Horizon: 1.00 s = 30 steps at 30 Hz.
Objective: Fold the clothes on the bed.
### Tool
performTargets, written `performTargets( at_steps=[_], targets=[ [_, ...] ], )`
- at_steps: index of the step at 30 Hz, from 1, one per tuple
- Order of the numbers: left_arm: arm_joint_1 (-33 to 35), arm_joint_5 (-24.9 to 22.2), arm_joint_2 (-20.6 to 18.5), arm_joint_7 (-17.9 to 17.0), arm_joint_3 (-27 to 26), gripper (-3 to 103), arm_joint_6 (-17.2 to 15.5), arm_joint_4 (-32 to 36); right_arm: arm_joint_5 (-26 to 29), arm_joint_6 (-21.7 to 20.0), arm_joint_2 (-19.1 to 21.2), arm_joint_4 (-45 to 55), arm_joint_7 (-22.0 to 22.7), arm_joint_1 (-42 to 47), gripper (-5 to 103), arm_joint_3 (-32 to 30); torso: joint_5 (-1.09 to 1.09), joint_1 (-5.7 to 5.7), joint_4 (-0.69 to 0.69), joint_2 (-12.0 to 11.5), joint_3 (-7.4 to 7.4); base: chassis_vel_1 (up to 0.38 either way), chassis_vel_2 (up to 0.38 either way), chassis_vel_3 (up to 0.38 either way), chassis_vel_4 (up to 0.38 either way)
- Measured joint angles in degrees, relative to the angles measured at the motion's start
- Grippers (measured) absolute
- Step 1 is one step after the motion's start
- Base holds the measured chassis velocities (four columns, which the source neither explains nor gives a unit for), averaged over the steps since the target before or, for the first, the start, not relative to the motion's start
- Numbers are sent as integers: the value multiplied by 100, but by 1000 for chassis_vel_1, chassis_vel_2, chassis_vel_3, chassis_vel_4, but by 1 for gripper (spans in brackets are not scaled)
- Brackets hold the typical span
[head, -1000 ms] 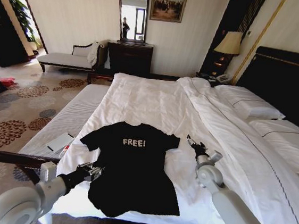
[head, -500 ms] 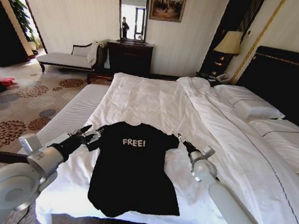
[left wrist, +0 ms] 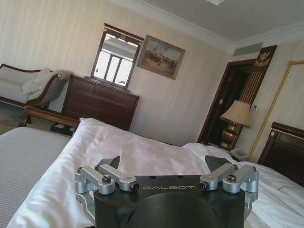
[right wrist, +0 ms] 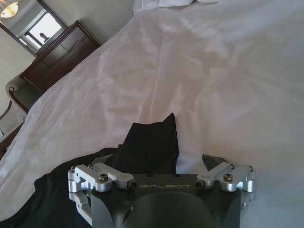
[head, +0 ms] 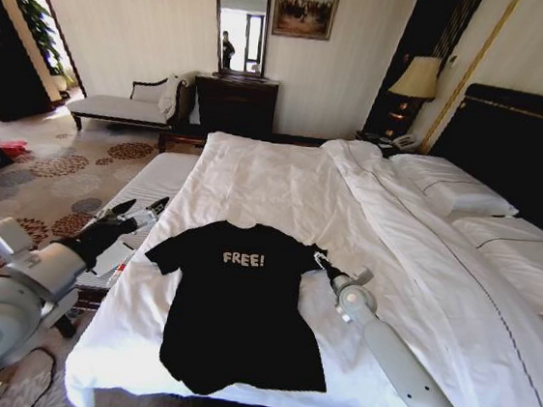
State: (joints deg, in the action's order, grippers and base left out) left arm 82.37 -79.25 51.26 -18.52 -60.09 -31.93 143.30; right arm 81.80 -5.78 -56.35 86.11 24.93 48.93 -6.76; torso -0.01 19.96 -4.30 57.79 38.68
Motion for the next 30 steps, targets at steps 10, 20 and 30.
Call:
performTargets(
  at_steps=[10, 20, 30],
  targets=[
    [45, 128, 125, -15, 111, 100, -2, -31, -122, 49, 35, -10, -379, 78, 68, 1, 1, 0, -1, 0, 0, 0, 0, 0, 0],
    [132, 208, 225, -24, 45, 100, 25, -8, -287, 110, 76, -38, -530, 91, 36, -11, 1, 0, -1, 0, 0, 0, 0, 0, 0],
    [209, 234, 326, -51, -46, 100, 34, -7, -432, 115, 78, -128, -552, 48, 2, 54, 1, 0, 0, 0, 0, 0, 0, 0, 0]
  ],
)
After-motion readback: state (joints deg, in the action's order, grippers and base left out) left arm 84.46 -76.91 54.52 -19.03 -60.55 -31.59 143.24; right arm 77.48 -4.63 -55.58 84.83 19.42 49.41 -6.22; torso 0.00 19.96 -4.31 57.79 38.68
